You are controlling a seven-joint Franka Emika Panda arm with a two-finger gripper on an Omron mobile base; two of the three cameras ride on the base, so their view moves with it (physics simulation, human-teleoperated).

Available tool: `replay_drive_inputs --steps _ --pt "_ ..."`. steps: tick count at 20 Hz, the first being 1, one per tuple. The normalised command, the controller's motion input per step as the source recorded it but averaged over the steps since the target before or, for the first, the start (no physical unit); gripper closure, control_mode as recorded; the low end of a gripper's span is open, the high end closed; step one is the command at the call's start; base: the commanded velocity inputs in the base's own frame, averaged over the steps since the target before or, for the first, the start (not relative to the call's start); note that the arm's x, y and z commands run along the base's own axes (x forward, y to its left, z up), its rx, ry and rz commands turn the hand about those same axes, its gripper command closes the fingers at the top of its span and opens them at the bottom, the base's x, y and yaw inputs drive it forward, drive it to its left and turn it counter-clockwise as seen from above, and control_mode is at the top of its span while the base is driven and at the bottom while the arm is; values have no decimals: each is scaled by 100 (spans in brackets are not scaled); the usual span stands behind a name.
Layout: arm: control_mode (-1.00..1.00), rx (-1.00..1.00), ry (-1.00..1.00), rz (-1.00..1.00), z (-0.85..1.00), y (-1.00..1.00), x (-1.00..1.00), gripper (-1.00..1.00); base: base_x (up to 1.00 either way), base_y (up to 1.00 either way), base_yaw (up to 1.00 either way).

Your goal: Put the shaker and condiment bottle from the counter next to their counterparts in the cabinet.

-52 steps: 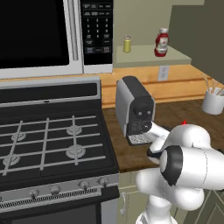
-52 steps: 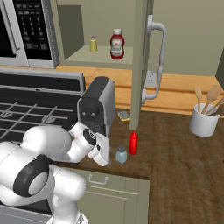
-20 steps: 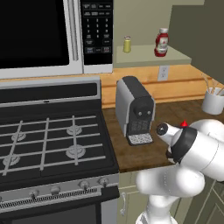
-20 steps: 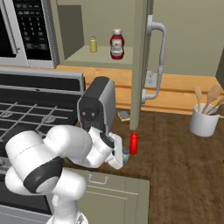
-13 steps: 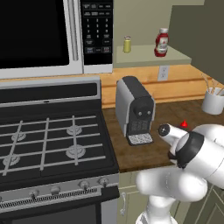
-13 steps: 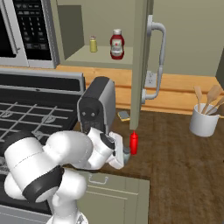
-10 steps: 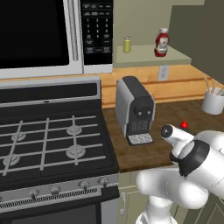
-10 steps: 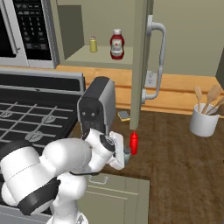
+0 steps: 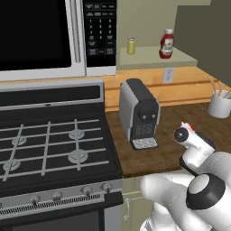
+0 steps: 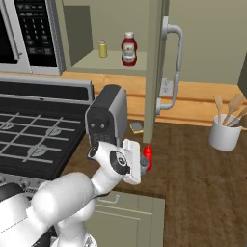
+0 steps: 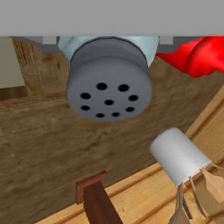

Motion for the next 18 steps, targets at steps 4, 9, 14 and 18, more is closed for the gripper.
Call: replay_drive_inputs --steps 4,9,14,18 --pt "-100 0 -17 0 2 -2 -31 100 0 0 0" --pt "-100 -1 -13 1 5 0 -29 100 0 0 0" --pt "-100 0 -5 19 6 15 -13 100 0 0 0" --pt "-100 0 0 35 1 52 0 100 0 0 0"
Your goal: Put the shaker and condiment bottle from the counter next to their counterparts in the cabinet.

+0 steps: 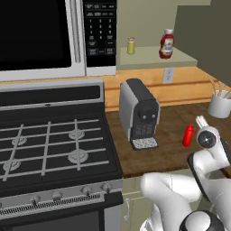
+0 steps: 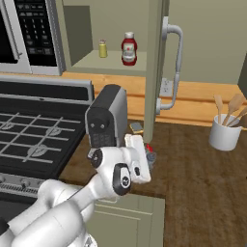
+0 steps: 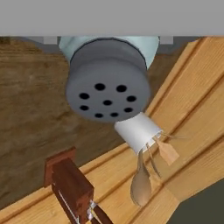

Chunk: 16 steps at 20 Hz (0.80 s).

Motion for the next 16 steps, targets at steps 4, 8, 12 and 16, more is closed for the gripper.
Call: replay_drive_inputs --steps 4,8,12,16 --pt "-100 0 0 38 11 59 0 100 0 0 0" --pt "-100 -6 0 33 22 82 0 100 0 0 0" --pt "-100 -9 4 38 4 100 0 100 0 0 0" --pt "-100 -13 12 41 0 100 0 100 0 0 0"
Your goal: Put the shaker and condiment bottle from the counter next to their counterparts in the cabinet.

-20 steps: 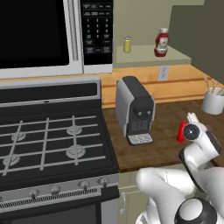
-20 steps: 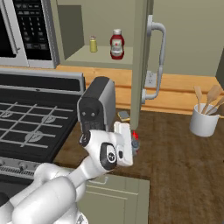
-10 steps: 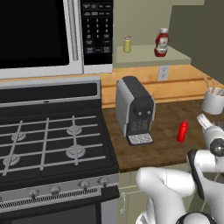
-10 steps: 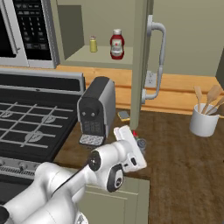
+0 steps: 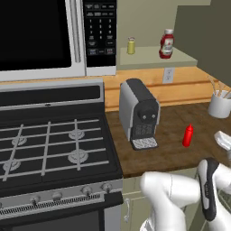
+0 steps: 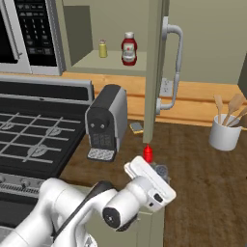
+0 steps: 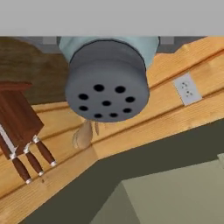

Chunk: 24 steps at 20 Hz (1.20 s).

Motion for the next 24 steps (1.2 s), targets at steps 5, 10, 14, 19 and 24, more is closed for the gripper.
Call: replay_drive_inputs --steps 5,10,14,19,24 --pt "-100 -15 15 40 0 100 0 100 0 0 0" --pt "-100 -17 9 40 23 100 0 100 0 0 0" --pt "-100 -25 -3 35 79 97 0 100 0 0 0" --pt "-100 -25 -7 32 89 90 0 100 0 0 0" --pt "-100 -21 -15 24 100 66 0 100 0 0 0"
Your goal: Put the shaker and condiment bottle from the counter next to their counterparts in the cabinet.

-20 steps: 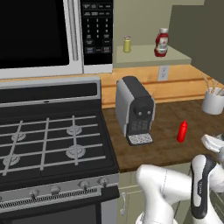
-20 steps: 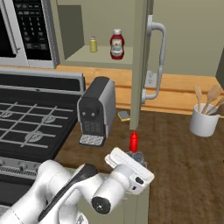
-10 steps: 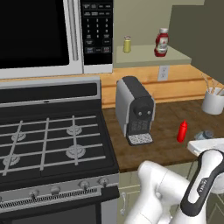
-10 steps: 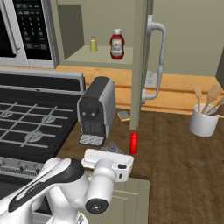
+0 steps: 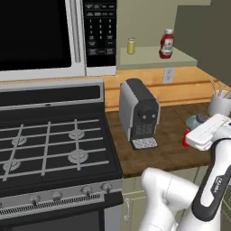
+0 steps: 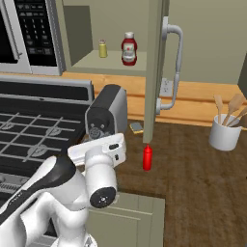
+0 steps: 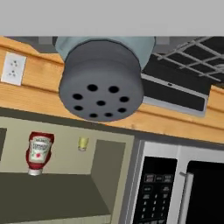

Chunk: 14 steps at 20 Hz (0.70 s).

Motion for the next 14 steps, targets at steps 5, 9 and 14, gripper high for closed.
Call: replay_drive_inputs --steps 5,9,14 --pt "-100 -12 -3 18 81 67 3 100 0 0 0" --pt "-100 -5 0 2 66 61 18 100 0 0 0" --pt "-100 -1 0 0 51 38 22 100 0 0 0"
